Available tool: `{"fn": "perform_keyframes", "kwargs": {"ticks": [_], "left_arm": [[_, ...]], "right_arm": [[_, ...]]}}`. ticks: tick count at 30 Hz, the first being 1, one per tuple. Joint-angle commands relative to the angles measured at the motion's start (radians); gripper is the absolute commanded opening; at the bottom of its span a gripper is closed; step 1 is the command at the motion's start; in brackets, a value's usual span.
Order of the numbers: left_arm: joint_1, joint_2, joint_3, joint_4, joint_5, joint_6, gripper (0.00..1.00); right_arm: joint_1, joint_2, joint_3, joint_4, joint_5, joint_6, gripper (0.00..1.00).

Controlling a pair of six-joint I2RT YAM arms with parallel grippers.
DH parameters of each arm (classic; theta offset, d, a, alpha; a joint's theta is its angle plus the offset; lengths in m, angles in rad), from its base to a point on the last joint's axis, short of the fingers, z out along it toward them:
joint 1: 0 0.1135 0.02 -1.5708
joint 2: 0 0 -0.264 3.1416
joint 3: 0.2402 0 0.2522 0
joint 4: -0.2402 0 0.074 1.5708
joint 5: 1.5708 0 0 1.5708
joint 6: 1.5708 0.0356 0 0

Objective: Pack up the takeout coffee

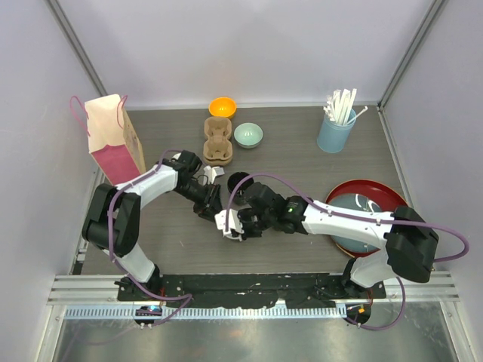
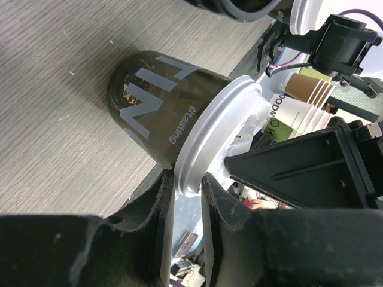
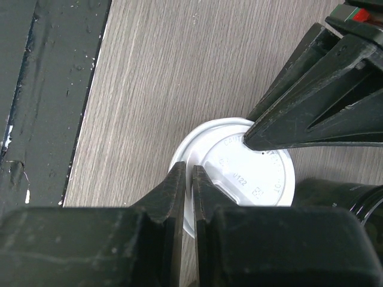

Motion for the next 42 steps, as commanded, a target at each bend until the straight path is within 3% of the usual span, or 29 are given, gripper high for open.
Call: {"fn": "perform_keyframes", "kwargs": {"ticks": [1, 20, 42], "left_arm": [[0.003, 0.007, 0.003, 0.019, -0.082, 0.038, 0.26], [0.006, -0.059, 0.057, -0.022, -0.005, 0.066, 0.48], [0.068, -0.056, 0.074, -0.075, -0.006, 0.107, 0.52]], "right_arm": [[-0.002, 0.053, -0.070, -0.123, 0.010, 0.003, 0.02], [-0.011, -0.009, 0.013, -0.143, -0.074, 0.029, 0.01], [-0.070, 0.060, 0.128, -0.204, -0.197, 0.070, 0.01]]}}
